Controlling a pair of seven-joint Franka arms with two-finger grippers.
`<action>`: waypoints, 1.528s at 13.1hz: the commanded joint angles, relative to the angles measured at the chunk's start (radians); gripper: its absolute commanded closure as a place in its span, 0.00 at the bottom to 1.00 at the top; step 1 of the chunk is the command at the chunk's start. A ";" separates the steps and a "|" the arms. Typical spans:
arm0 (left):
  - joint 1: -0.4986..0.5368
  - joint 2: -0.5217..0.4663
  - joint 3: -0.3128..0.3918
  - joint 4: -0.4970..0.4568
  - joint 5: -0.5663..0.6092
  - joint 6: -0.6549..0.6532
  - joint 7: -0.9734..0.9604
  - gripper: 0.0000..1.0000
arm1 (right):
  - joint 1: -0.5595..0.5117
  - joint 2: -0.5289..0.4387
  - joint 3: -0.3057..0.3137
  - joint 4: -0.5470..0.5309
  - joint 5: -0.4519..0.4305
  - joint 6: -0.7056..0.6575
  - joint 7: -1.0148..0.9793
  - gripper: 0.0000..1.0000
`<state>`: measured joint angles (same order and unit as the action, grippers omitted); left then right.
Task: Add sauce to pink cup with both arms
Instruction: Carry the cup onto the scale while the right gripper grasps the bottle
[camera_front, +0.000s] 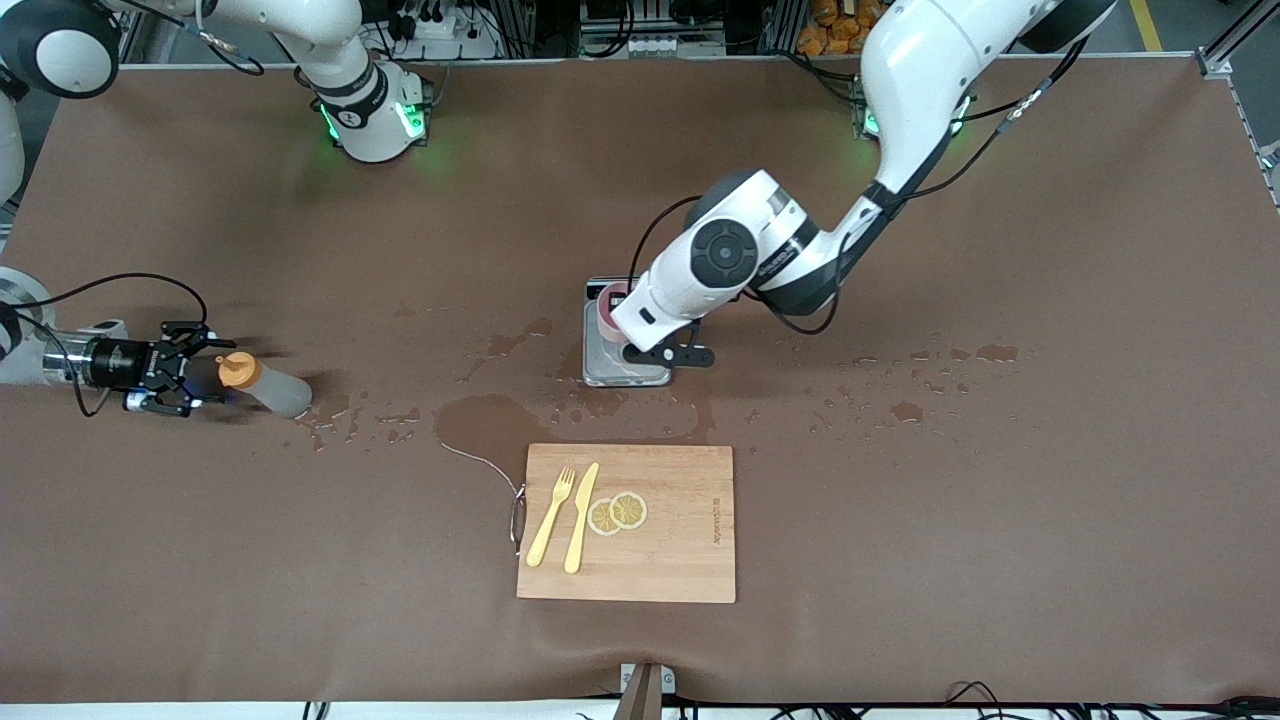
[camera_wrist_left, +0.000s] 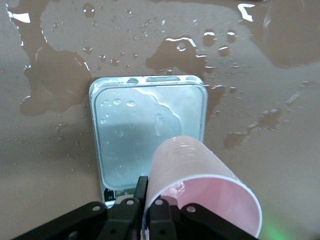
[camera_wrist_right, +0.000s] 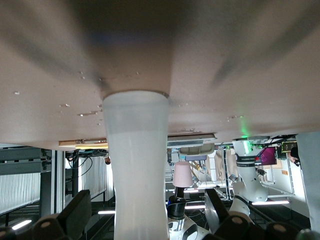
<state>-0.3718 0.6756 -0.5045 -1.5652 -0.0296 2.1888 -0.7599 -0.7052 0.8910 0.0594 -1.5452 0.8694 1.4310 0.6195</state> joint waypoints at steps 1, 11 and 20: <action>-0.090 0.016 0.093 0.034 0.025 -0.007 -0.056 1.00 | 0.010 0.046 0.000 0.023 0.026 0.014 -0.033 0.00; -0.136 0.048 0.146 0.034 0.019 0.040 -0.162 0.72 | 0.084 0.052 0.002 0.014 0.065 0.046 -0.035 0.00; -0.016 -0.285 0.161 0.031 0.091 -0.275 -0.203 0.00 | 0.102 0.052 0.000 0.004 0.063 0.037 -0.106 0.30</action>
<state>-0.4216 0.5242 -0.3471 -1.4892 0.0325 2.0278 -0.9465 -0.6032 0.9377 0.0629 -1.5467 0.9165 1.4771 0.5344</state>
